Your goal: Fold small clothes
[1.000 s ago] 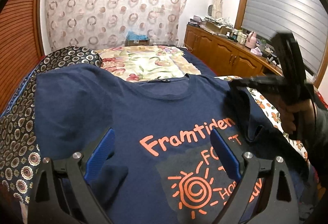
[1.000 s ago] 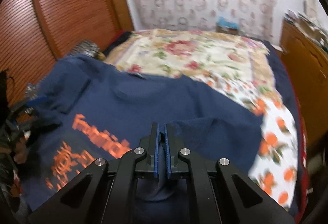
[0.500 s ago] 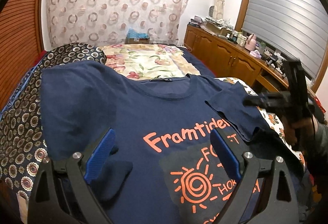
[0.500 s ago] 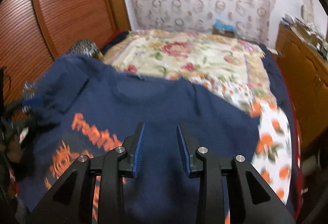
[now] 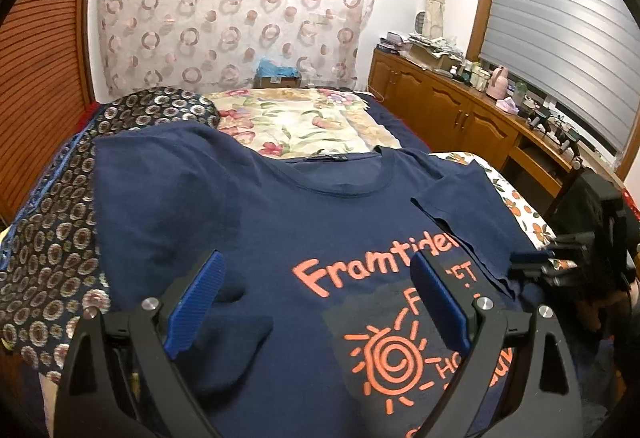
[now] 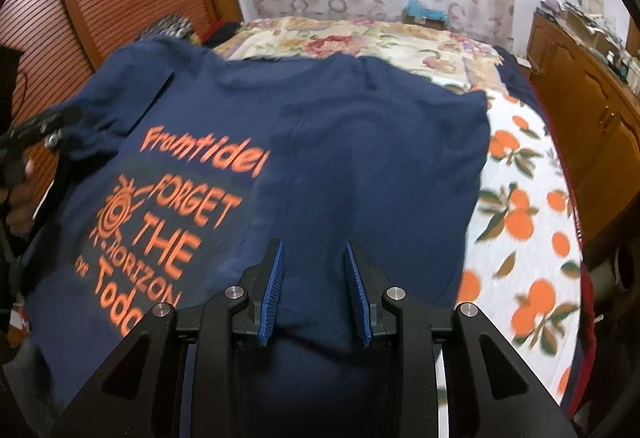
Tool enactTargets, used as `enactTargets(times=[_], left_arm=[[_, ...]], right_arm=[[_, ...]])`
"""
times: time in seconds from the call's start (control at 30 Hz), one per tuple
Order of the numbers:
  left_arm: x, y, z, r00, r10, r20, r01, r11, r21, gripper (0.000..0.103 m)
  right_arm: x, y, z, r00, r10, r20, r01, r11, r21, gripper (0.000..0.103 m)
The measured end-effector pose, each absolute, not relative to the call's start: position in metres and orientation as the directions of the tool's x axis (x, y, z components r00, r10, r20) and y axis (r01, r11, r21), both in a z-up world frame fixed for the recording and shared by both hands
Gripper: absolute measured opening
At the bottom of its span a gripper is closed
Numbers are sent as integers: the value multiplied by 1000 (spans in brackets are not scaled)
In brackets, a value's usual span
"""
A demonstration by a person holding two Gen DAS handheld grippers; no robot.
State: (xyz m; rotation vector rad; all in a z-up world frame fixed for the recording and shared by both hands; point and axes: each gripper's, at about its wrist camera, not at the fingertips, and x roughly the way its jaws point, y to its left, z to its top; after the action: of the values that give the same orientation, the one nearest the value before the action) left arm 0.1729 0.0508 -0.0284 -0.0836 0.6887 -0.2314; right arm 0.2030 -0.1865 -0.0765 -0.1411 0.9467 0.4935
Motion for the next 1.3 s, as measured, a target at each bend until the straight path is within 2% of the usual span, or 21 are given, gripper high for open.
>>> enactTargets(times=[0.3, 0.5, 0.73, 0.83, 0.97, 1.23, 1.3], left_arm=[[182, 85, -10, 777, -167, -607, 121, 986, -116, 95], [196, 112, 2, 787, -101, -609, 66, 995, -80, 95], [221, 141, 0, 770, -44, -637, 0, 998, -70, 94], [232, 150, -5, 755, -45, -654, -15, 996, -87, 85], [242, 156, -11, 734, -51, -677, -17, 995, -94, 69], [266, 180, -21, 681, -57, -730, -76, 986, -149, 59], [269, 184, -23, 675, -59, -736, -85, 984, -157, 52]], right_arm=[[199, -187, -73, 507, 323, -799, -453, 888, 72, 32], [223, -193, -63, 550, 286, -785, -424, 905, 33, 46], [271, -210, -64, 583, 210, -785, -343, 939, -3, 48], [288, -219, -65, 588, 188, -786, -308, 951, -2, 48], [304, -224, -70, 591, 141, -794, -277, 960, -35, 49], [312, -233, -78, 590, 127, -798, -253, 967, -33, 60], [312, -236, -79, 596, 123, -793, -247, 968, -35, 65]])
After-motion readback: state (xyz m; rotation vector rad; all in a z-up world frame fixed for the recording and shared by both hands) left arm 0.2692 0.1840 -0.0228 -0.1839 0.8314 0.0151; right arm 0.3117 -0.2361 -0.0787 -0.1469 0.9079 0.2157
